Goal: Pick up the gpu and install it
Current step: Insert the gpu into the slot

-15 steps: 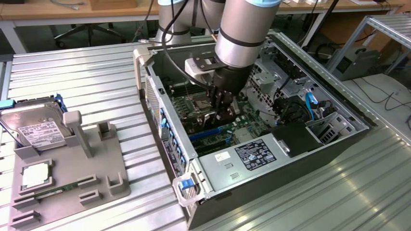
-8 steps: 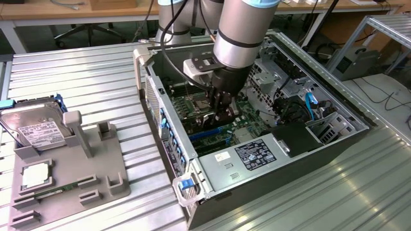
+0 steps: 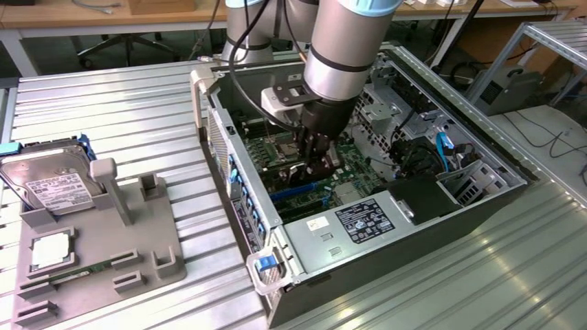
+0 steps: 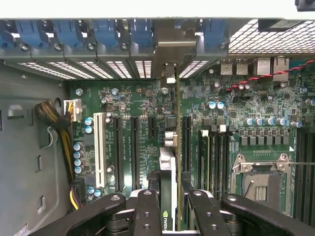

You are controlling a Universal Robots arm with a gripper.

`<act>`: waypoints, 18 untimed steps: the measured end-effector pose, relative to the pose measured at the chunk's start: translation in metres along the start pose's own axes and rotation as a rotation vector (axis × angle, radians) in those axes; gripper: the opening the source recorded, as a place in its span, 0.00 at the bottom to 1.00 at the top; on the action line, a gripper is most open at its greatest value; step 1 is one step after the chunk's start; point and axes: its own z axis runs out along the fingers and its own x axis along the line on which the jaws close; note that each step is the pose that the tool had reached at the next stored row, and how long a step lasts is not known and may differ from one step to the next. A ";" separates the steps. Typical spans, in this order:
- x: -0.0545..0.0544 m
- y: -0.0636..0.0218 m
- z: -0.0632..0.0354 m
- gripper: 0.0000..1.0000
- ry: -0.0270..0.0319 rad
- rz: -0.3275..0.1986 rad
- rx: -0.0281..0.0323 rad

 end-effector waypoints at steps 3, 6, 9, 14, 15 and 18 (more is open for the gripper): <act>0.000 0.0002 0.0016 0.27 0.0000 0.000 0.0000; 0.000 0.0002 0.0028 0.27 0.0002 0.000 -0.0001; 0.000 0.0002 0.0029 0.27 0.0002 0.000 -0.0001; 0.000 0.0002 0.0050 0.27 0.0003 0.000 -0.0001; 0.000 0.0002 0.0050 0.27 0.0003 0.000 -0.0001; 0.000 0.0002 0.0067 0.27 -0.0002 0.000 0.0001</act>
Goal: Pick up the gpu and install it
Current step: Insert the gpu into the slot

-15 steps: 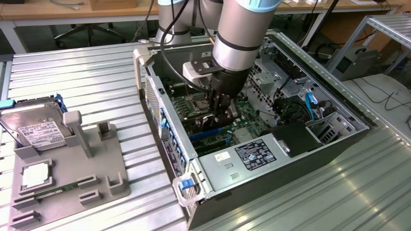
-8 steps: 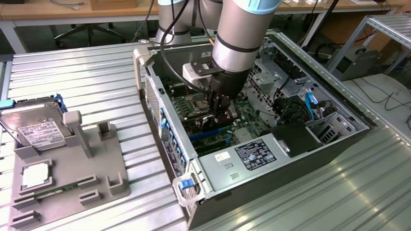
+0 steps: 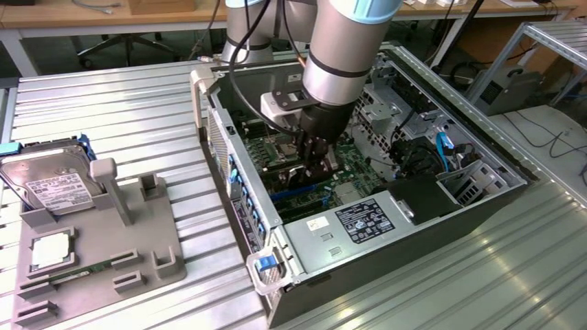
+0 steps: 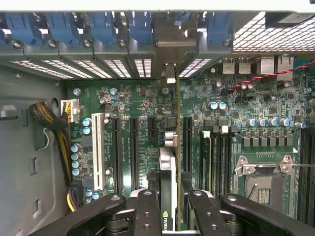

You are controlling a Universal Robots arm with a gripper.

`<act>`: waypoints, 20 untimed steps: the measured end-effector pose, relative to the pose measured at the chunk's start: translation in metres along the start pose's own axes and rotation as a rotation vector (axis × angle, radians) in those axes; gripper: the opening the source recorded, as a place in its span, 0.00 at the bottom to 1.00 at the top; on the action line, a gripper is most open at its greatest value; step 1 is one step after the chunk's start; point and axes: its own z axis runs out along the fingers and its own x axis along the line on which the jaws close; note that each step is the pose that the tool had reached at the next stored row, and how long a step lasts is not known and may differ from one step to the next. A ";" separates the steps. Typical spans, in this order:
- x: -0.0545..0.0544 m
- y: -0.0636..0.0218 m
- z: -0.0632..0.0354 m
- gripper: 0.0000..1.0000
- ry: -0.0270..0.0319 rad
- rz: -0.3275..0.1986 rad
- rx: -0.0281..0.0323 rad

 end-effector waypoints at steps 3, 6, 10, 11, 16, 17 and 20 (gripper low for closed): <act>0.000 0.0000 0.0017 0.27 0.0002 0.000 -0.0001; 0.000 0.0000 0.0018 0.27 0.0004 0.000 -0.0002; 0.000 0.0000 0.0018 0.27 0.0002 0.000 -0.0001; 0.000 0.0000 0.0020 0.27 0.0002 0.000 0.0000; 0.000 0.0000 0.0031 0.27 0.0002 0.000 -0.0001; 0.000 0.0000 0.0031 0.27 0.0002 0.000 -0.0001; 0.000 0.0000 0.0039 0.27 -0.0002 0.000 0.0001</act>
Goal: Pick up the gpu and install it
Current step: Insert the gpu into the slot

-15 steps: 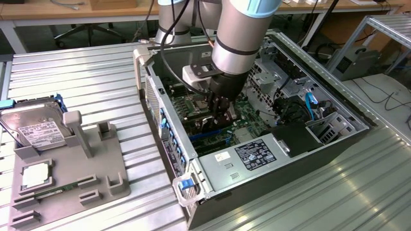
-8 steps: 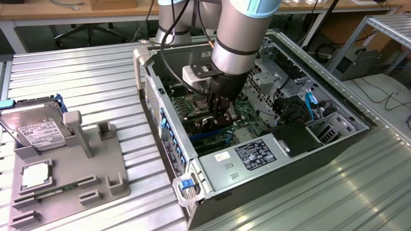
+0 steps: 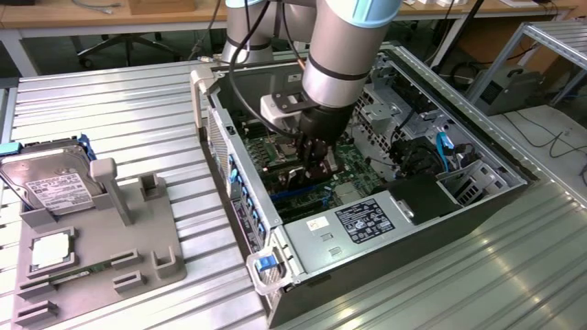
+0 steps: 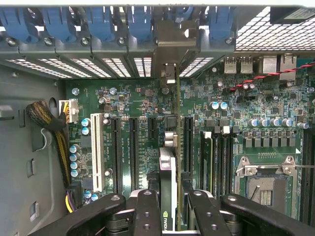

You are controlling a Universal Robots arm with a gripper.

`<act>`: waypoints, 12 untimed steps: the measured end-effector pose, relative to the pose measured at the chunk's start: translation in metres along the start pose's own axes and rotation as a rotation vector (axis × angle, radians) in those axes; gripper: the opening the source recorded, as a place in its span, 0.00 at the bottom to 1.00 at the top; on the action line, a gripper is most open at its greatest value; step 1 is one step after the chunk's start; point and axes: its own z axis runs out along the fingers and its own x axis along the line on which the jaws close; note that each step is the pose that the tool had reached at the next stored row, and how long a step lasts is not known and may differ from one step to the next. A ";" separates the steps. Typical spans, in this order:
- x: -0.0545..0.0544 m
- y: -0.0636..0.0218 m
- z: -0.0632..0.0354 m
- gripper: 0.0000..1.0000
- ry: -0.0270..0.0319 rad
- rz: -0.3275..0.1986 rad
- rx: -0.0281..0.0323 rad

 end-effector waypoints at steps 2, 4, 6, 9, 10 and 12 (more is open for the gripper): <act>0.000 0.0000 0.0007 0.27 0.0004 0.000 -0.0002; 0.000 0.0000 0.0022 0.27 0.0004 0.000 -0.0002; 0.000 0.0000 0.0030 0.27 0.0007 0.000 -0.0003; 0.000 0.0001 0.0031 0.27 0.0005 0.000 -0.0002; 0.000 0.0002 0.0032 0.27 0.0004 0.000 -0.0002; 0.000 0.0003 0.0033 0.27 0.0000 0.000 -0.0001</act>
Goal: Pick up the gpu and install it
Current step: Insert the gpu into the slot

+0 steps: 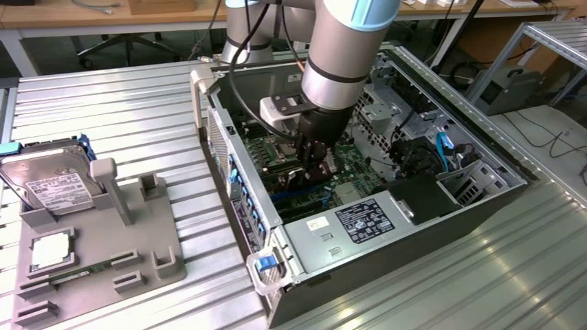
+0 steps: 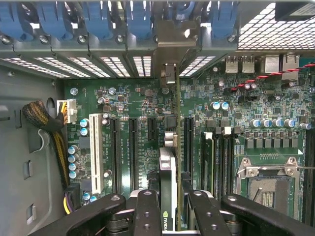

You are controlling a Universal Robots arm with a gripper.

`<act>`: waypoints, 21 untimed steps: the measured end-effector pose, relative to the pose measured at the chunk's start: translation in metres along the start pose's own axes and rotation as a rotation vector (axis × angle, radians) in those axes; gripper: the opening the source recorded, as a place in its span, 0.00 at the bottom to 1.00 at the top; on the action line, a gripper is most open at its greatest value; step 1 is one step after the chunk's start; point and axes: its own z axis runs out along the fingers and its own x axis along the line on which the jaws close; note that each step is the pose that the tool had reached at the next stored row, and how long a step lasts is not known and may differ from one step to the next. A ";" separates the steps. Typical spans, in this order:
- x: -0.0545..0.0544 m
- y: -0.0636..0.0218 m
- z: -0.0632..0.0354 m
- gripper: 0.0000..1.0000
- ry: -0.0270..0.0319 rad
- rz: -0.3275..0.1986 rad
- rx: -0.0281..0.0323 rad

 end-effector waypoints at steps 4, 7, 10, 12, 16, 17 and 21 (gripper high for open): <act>0.000 0.0000 0.0000 0.27 0.0000 -0.001 0.0000; 0.000 0.0000 0.0000 0.27 0.0001 -0.002 -0.0001; 0.000 0.0000 0.0002 0.27 0.0003 -0.002 -0.0002; 0.000 0.0000 0.0008 0.27 0.0003 -0.002 -0.0002; 0.000 0.0000 0.0012 0.27 0.0003 -0.005 -0.0003; 0.000 0.0000 0.0013 0.27 0.0002 -0.006 -0.0003; 0.000 0.0000 0.0014 0.27 0.0002 -0.011 -0.0004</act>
